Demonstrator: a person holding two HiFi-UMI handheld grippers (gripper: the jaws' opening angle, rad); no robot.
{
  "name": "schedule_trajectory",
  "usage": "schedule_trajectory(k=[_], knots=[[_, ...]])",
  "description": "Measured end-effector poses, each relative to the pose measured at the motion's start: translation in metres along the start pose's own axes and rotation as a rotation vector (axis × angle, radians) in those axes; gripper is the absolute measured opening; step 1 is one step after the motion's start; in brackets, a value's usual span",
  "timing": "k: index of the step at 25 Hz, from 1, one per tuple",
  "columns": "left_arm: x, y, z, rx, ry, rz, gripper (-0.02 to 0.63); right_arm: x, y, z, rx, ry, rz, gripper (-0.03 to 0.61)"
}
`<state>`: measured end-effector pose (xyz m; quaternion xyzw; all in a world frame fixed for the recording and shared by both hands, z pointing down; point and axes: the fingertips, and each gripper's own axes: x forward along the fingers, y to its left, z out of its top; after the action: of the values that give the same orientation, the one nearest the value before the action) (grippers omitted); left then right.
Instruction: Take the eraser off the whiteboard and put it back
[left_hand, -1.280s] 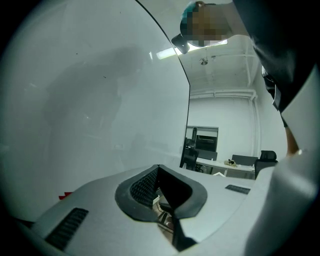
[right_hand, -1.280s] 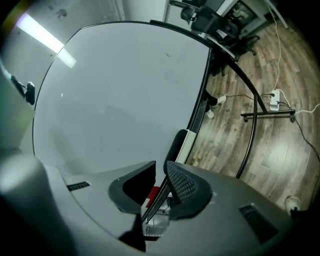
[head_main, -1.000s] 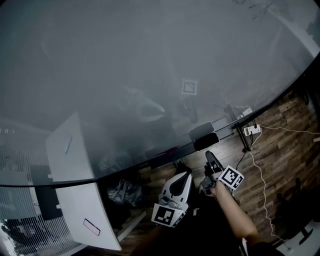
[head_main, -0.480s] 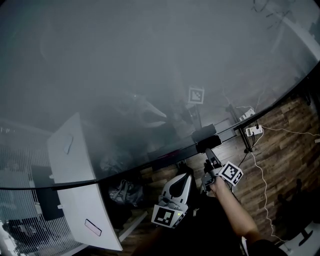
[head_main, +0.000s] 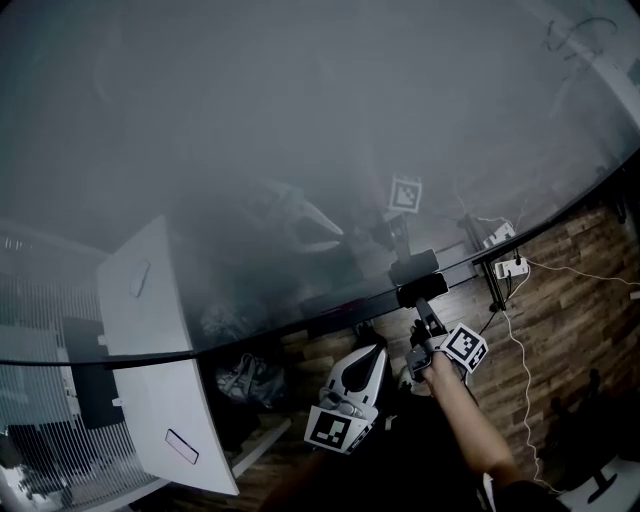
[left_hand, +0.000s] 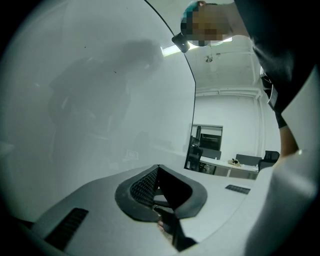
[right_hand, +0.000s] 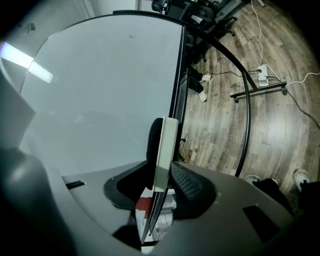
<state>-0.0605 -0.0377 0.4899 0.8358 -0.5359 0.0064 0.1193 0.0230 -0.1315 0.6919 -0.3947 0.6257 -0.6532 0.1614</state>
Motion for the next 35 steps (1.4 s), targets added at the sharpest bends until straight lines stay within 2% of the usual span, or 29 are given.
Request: schedule_trajectory(k=[9,14,20,23,35], knots=[[-0.001,-0.003,-0.002,-0.040,-0.006,0.021,0.008,-0.007,0.003,0.003,-0.026,0.006,0.002,0.146],[-0.002,-0.010,0.001,-0.027,-0.019,0.011,0.008,-0.015,0.012,0.010,-0.042,-0.010,0.024,0.143],[-0.005,-0.018,0.008,-0.059,-0.034,0.018,0.008,-0.024,0.019,0.013,-0.077,-0.002,0.051,0.140],[-0.007,-0.022,0.011,-0.024,-0.050,0.019,0.008,-0.029,0.022,0.013,-0.078,0.002,0.052,0.138],[-0.012,-0.056,0.021,0.002,-0.087,0.000,0.008,-0.063,0.047,0.011,-0.181,0.007,0.102,0.137]])
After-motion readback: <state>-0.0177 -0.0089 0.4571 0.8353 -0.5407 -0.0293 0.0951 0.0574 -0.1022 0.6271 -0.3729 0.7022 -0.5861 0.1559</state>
